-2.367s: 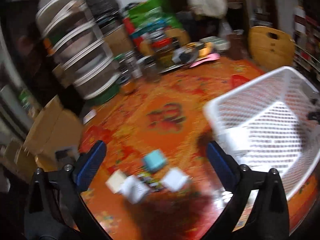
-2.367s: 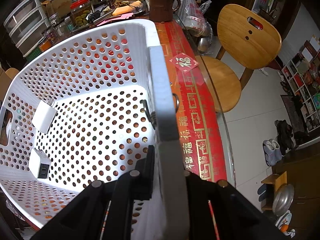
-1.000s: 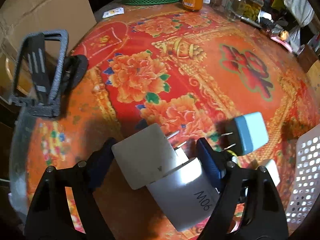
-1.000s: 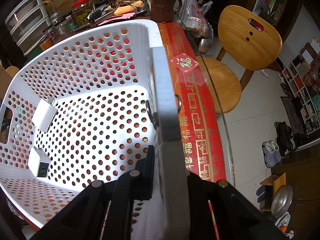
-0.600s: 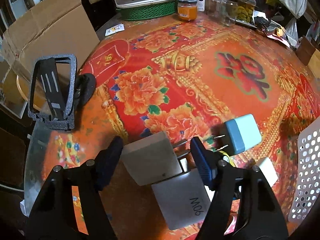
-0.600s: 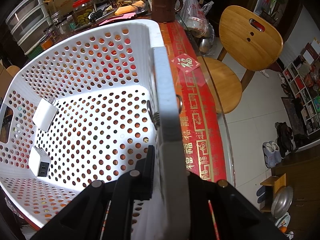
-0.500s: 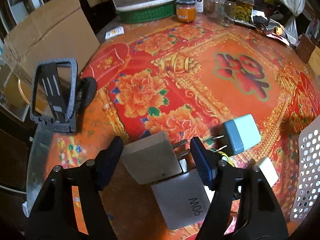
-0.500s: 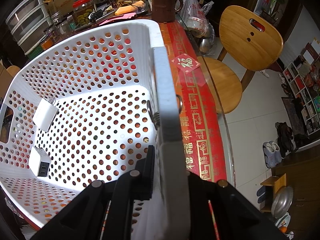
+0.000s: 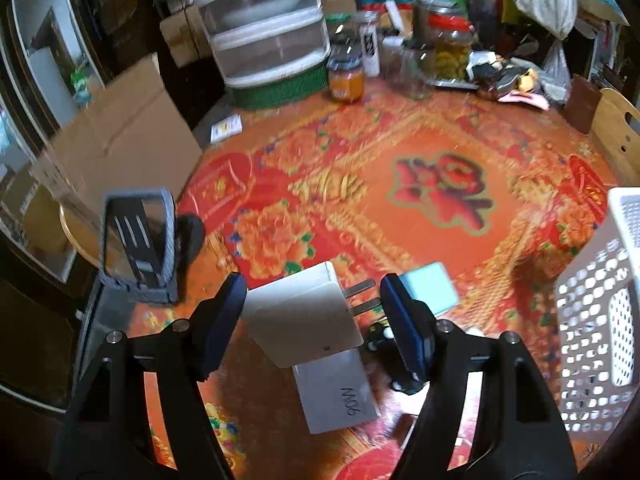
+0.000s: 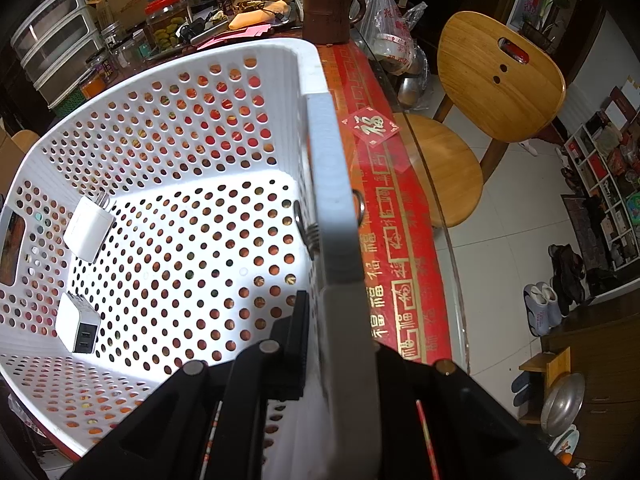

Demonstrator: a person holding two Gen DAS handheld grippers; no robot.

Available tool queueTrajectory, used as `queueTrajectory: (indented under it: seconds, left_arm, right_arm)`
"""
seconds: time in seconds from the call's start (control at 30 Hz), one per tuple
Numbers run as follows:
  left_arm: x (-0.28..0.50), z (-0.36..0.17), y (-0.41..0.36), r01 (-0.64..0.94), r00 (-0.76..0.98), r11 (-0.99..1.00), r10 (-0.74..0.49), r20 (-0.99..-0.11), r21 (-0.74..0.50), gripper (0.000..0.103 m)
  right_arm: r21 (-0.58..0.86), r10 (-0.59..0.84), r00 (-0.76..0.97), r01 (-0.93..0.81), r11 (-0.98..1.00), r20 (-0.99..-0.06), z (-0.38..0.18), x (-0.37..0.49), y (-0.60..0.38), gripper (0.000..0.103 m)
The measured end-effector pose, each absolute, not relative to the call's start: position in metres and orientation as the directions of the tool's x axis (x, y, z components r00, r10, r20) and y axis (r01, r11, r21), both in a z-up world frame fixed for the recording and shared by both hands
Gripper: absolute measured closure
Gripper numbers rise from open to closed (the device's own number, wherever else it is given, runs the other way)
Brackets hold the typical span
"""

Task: Organize rigid objects
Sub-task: 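Carry the pronged charger into the basket and open the left tool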

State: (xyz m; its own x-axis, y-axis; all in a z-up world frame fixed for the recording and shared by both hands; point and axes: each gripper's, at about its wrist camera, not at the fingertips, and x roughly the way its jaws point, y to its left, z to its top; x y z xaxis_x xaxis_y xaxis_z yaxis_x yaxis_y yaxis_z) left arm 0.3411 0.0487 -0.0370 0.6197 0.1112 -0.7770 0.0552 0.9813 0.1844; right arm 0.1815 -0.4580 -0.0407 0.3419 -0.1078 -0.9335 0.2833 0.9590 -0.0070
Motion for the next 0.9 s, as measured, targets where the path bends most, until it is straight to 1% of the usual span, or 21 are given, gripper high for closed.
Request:
queueTrajectory:
  seconds: [0.13,0.23,0.37,0.43,0.53,0.63,0.77,0.9]
  left_arm:
    - [0.324,-0.004,0.022,0.087,0.667,0.971,0.108,-0.737,0.221,0.036]
    - [0.306,0.024,-0.005,0.123,0.695,0.966,0.08,-0.715,0.227,0.036]
    - [0.277,0.055,-0.055,0.211,0.716,0.953,0.001,-0.698,0.218,0.036]
    - [0.261,0.065,-0.083,0.276,0.702,0.939,-0.052,-0.711,0.204,0.036]
    - [0.244,0.07,-0.119,0.361,0.667,0.914,-0.117,-0.736,0.182,0.035]
    - [0.23,0.063,-0.157,0.444,0.604,0.88,-0.157,-0.781,0.166,0.035]
    - [0.215,0.048,-0.193,0.509,0.553,0.843,-0.167,-0.816,0.172,0.035]
    - [0.211,0.033,-0.203,0.527,0.535,0.83,-0.16,-0.83,0.18,0.035]
  right_arm:
    - [-0.007,-0.107,0.342,0.283,0.959,-0.934,-0.041,0.182,-0.458,0.095]
    - [-0.008,-0.108,0.342,0.281,0.96,-0.934,-0.041,0.182,-0.458,0.095]
    - [-0.008,-0.109,0.343,0.283,0.959,-0.933,-0.04,0.181,-0.458,0.095]
    - [-0.006,-0.108,0.344,0.284,0.959,-0.933,-0.04,0.181,-0.459,0.095]
    - [-0.008,-0.109,0.343,0.283,0.959,-0.933,-0.041,0.181,-0.459,0.095]
    - [-0.008,-0.109,0.343,0.283,0.959,-0.933,-0.041,0.18,-0.46,0.095]
    - [-0.007,-0.108,0.343,0.283,0.959,-0.933,-0.041,0.18,-0.46,0.095]
    - [-0.004,-0.105,0.345,0.28,0.96,-0.933,-0.041,0.18,-0.461,0.095]
